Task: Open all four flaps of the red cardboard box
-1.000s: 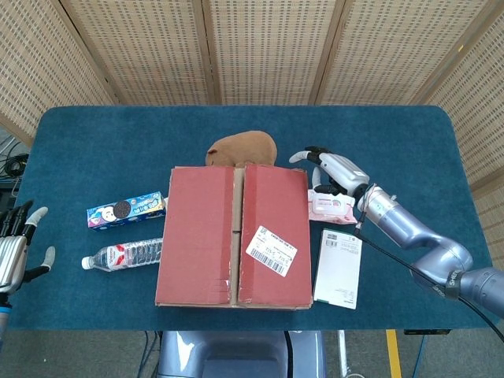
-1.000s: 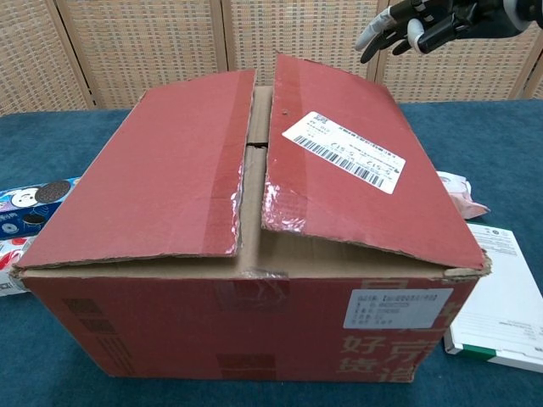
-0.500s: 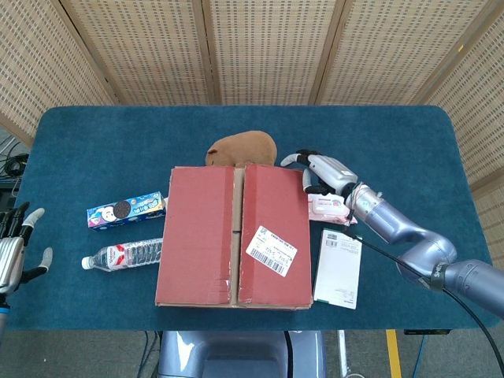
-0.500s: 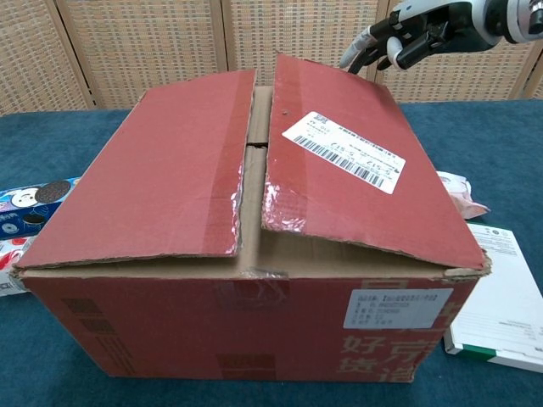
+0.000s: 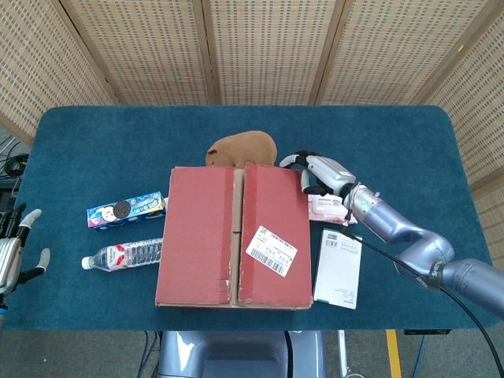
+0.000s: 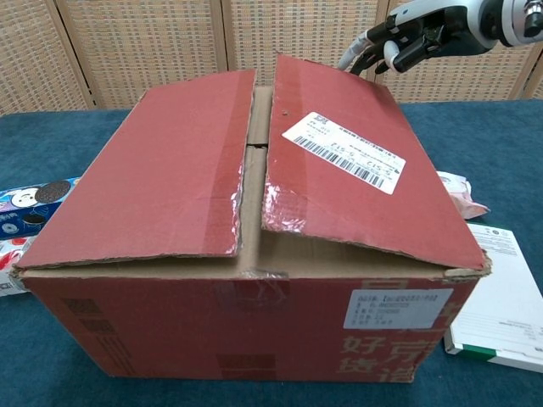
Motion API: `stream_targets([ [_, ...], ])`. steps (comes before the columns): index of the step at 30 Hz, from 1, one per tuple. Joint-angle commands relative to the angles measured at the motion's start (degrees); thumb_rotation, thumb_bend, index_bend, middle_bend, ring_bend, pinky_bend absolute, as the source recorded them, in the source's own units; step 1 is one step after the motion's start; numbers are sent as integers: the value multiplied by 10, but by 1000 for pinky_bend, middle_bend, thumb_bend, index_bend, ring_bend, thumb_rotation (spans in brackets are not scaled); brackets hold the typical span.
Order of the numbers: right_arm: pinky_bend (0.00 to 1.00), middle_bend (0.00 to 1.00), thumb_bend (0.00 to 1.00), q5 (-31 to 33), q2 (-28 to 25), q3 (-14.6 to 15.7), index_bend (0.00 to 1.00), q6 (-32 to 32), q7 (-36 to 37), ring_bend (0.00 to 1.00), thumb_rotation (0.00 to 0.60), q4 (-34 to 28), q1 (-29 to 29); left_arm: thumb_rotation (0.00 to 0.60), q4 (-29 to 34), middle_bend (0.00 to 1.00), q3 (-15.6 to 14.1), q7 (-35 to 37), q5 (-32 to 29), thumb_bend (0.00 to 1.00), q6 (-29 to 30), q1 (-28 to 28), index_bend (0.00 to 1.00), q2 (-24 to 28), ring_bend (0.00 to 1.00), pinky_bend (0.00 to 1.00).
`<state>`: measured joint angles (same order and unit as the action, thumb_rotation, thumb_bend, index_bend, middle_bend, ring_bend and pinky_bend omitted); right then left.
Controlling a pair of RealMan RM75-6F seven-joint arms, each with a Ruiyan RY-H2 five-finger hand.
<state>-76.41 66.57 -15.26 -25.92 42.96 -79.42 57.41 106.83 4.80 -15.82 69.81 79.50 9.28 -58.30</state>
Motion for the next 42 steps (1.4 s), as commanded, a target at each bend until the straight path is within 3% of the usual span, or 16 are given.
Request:
stream_targets([
  [1, 0, 314, 1000, -1, -1, 0, 217, 0, 0, 0, 600, -1, -1, 494, 0, 0, 1, -1, -1, 465, 0, 1, 114, -1, 0, 0],
  [12, 0, 408, 1000, -10, -32, -8, 217, -5, 23, 0, 600, -30, -10, 497, -3, 0, 1, 3, 1, 465, 2, -1, 115, -1, 0, 0],
  [30, 0, 410, 1000, -52, -136, -29, 217, -15, 115, 0, 600, -94, -29, 494, 0, 0, 2, 5, 9, 465, 9, -3, 116, 0, 0, 0],
  [42, 0, 406, 1000, -109, -178, -11, 218, -26, 192, 0, 600, -85, -32, 495, 3, 0, 2, 2, 12, 465, 10, -3, 118, 2, 0, 0],
])
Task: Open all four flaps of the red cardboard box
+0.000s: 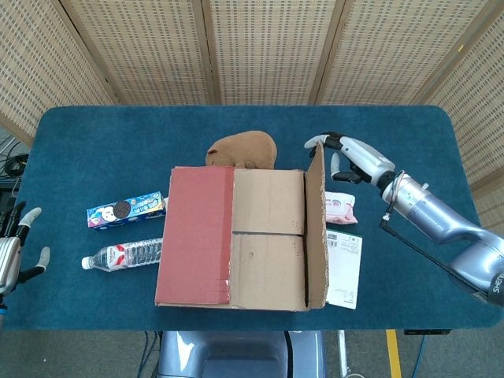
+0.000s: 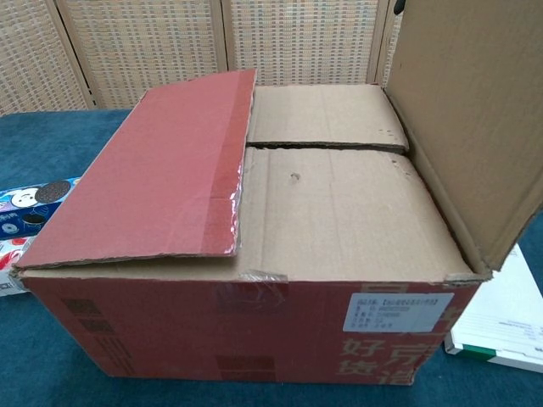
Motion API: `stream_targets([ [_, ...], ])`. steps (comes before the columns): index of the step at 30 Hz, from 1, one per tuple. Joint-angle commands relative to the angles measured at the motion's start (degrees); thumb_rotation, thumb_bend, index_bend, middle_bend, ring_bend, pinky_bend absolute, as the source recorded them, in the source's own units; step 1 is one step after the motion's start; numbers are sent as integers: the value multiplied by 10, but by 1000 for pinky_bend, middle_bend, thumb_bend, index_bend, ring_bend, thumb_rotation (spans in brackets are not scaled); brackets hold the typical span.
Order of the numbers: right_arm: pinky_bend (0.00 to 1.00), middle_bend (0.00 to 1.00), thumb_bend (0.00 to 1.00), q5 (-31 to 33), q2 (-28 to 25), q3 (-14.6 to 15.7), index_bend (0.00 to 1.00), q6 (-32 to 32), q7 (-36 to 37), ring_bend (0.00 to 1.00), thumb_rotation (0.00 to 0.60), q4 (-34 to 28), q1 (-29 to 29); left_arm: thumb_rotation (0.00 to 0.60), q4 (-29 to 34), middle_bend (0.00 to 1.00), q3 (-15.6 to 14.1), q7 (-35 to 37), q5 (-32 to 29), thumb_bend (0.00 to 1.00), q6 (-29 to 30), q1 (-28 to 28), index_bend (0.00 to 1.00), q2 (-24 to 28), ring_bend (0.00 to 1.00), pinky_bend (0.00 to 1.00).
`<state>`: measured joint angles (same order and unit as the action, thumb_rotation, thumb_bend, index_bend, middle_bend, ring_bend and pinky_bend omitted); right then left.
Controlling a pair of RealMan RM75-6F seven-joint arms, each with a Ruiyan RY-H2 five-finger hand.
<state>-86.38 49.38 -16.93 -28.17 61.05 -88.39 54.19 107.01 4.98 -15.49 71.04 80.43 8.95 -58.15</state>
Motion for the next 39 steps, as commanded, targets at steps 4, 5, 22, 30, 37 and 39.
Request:
stream_targets([
  [4, 0, 406, 1000, -28, -17, 16, 217, -11, 42, 0, 600, 16, 2, 495, 4, 0, 1, -5, 0, 466, 1, 1, 118, 1, 0, 0],
  [5, 0, 406, 1000, -33, -21, 19, 217, -14, 50, 0, 600, 17, 3, 495, 5, 0, 1, -7, 0, 466, 1, 1, 118, 1, 0, 0],
  [22, 0, 360, 983, -74, -58, 62, 217, -87, 125, 0, 600, 51, -8, 496, 16, 0, 1, -22, 8, 465, 5, 4, 122, 7, 0, 0],
  [30, 0, 196, 894, -54, -61, 69, 208, -140, 83, 0, 600, 37, -44, 497, 15, 0, 2, -27, 26, 466, -3, 14, 122, 19, 0, 0],
  [37, 0, 96, 878, -2, -60, 73, 149, -220, -62, 0, 600, -9, -114, 497, 7, 0, 10, 7, 80, 468, -60, 59, 120, 64, 0, 0],
  [39, 0, 73, 878, 22, -56, 71, 133, -241, -119, 0, 600, -25, -132, 497, 7, 0, 15, 34, 91, 470, -83, 75, 108, 80, 0, 0],
])
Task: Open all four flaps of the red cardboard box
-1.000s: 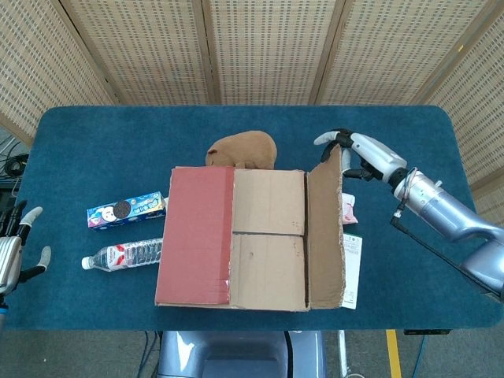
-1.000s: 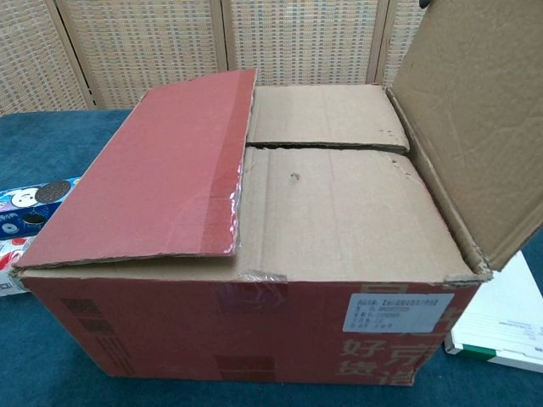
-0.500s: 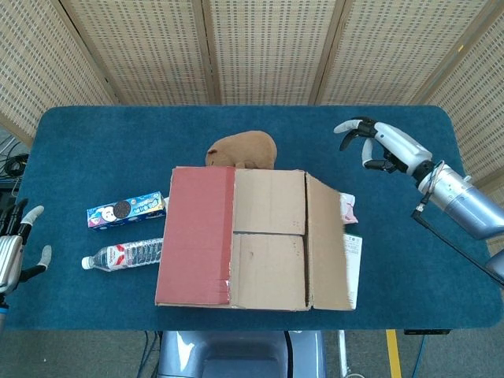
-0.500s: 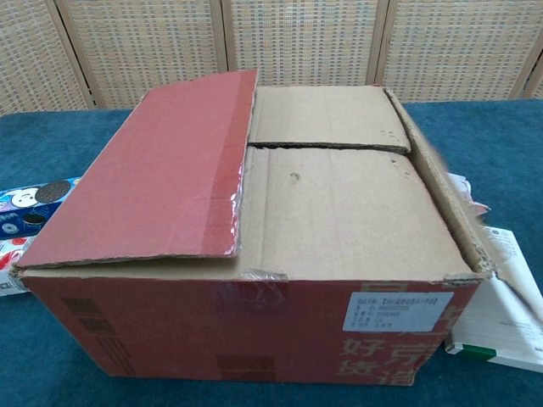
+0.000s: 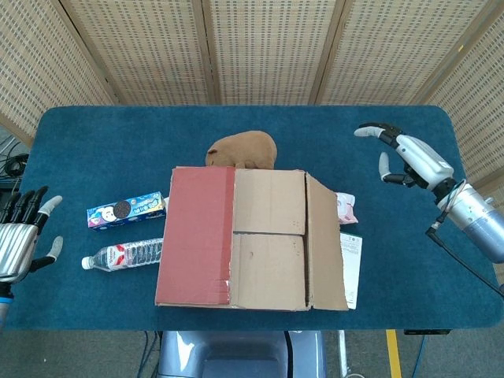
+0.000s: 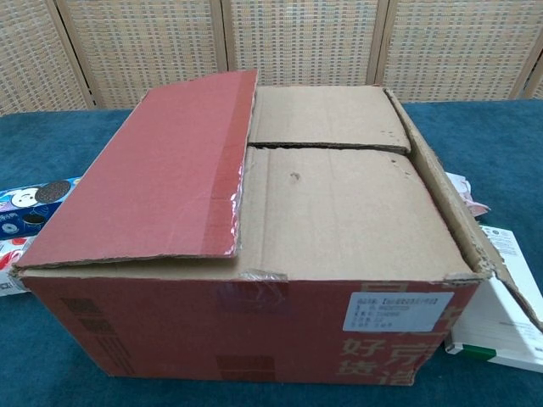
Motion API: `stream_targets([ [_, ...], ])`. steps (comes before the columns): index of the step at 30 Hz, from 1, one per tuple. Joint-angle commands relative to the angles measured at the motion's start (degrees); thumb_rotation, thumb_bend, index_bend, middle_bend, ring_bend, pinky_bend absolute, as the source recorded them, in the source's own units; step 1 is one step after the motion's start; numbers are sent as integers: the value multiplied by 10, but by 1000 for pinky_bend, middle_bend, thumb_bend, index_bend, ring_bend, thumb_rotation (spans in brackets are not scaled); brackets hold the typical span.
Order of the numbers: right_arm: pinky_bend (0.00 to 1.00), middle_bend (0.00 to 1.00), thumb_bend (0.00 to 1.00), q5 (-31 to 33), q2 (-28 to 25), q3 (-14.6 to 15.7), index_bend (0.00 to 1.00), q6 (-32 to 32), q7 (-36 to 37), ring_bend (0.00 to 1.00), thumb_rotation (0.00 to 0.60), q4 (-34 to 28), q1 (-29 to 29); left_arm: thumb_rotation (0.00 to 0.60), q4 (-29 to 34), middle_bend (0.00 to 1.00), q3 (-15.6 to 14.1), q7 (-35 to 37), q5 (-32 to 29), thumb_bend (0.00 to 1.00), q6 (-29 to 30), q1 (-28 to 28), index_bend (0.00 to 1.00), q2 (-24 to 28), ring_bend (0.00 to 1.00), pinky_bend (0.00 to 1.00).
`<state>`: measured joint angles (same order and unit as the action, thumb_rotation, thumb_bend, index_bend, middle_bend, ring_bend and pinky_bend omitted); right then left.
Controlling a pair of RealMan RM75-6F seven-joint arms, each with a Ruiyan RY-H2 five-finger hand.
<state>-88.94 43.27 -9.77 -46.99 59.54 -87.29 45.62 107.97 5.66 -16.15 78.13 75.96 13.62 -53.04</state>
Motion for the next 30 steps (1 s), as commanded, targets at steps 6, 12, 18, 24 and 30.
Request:
stream_targets([
  [6, 0, 34, 878, 94, 24, -2, 103, -114, -256, 0, 600, -68, -90, 495, -6, 0, 22, 79, 68, 482, -86, 78, 79, 58, 0, 0],
  [12, 0, 30, 878, 116, 45, 4, 101, -181, -395, 0, 600, -94, -133, 496, 0, 0, 36, 112, 127, 501, -148, 145, 73, 79, 0, 0],
  [18, 0, 29, 878, 126, 67, 10, 95, -226, -484, 0, 600, -117, -165, 495, -23, 0, 45, 195, 186, 621, -222, 229, 72, 78, 0, 0],
  [24, 0, 28, 878, 130, 83, 10, 92, -252, -532, 0, 600, -123, -185, 496, -32, 0, 45, 250, 216, 744, -281, 295, 69, 69, 0, 0],
  [30, 0, 28, 878, 132, 89, 10, 92, -255, -538, 0, 600, -127, -197, 495, -33, 0, 45, 302, 234, 929, -331, 359, 69, 49, 0, 0],
])
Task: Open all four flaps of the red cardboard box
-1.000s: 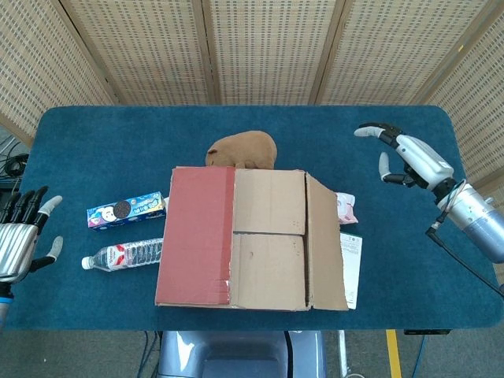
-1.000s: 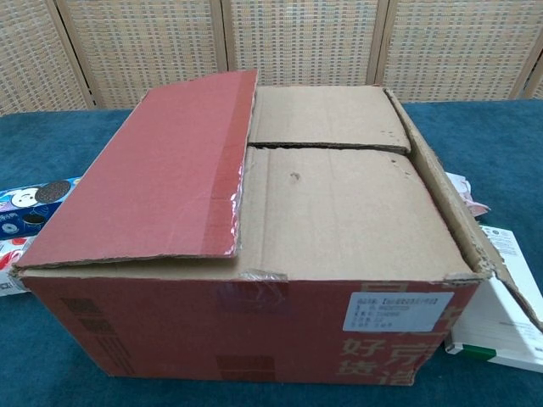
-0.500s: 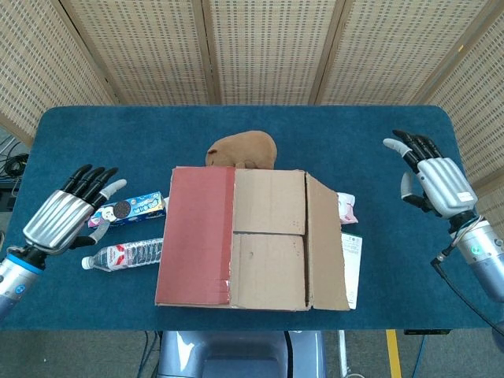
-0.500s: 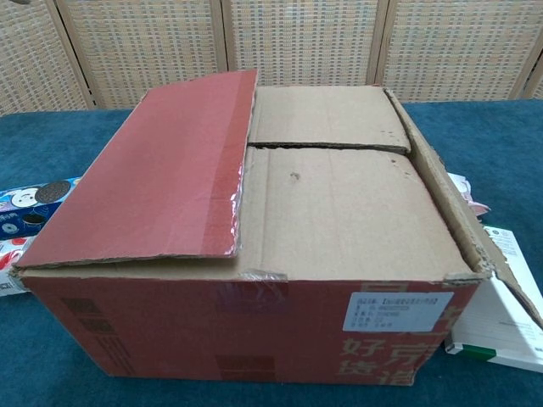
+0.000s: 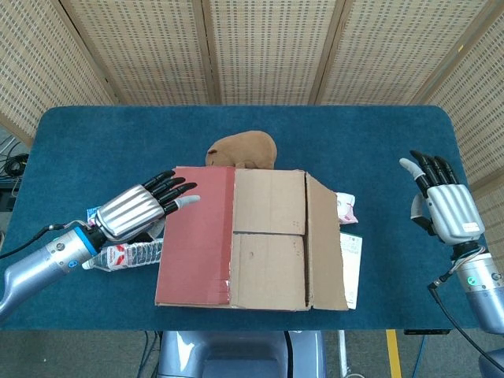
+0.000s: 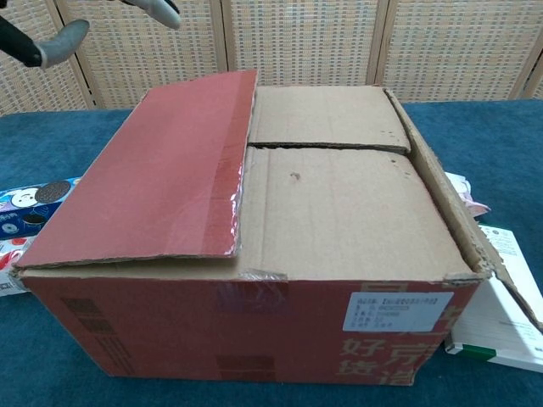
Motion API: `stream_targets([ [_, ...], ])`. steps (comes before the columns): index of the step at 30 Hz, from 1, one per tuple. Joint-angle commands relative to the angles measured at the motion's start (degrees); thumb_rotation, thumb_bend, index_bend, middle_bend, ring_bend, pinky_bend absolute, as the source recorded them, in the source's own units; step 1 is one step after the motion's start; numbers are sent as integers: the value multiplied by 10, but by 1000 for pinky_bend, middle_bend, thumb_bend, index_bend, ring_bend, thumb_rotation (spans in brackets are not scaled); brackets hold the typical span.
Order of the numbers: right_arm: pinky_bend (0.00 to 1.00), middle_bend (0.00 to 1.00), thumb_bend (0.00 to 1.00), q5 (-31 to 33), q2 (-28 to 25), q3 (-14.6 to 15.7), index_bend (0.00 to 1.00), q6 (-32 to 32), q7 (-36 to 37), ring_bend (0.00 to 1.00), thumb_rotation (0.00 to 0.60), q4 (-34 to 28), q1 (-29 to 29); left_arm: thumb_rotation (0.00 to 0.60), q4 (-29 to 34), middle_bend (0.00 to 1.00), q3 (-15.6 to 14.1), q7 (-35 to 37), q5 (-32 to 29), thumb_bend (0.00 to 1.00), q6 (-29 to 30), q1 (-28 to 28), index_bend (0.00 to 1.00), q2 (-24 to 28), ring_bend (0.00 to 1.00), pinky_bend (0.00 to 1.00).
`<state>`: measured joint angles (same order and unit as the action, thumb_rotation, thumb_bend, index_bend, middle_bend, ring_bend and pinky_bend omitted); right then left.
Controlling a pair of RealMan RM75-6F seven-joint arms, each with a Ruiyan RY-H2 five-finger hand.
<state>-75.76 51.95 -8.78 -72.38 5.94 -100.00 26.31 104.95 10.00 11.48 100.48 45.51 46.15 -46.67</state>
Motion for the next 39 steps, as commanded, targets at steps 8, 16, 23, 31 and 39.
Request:
stream_targets([
  [8, 0, 28, 878, -1, 3, -2, 92, 0, -1, 0, 600, 1, -17, 497, -25, 0, 7, 77, 13, 1000, -83, 127, 69, -74, 0, 0],
  [16, 0, 28, 878, -3, 3, -5, 92, 1, 6, 0, 600, 3, -25, 497, -35, 30, 1, 82, 3, 1000, -111, 170, 119, -109, 0, 0],
  [23, 0, 28, 878, -2, 1, -6, 92, 0, 13, 0, 600, 7, -34, 497, -33, 101, -12, 73, -8, 1000, -133, 189, 158, -124, 0, 0],
  [31, 0, 28, 878, -2, 1, -8, 92, 0, 25, 0, 600, 12, -42, 497, -35, 139, -31, 63, -21, 1000, -151, 198, 184, -131, 0, 0],
  [39, 0, 28, 878, -6, 5, -11, 92, 2, 36, 0, 600, 17, -45, 496, -32, 246, -44, 53, -28, 1000, -135, 191, 203, -120, 41, 0],
])
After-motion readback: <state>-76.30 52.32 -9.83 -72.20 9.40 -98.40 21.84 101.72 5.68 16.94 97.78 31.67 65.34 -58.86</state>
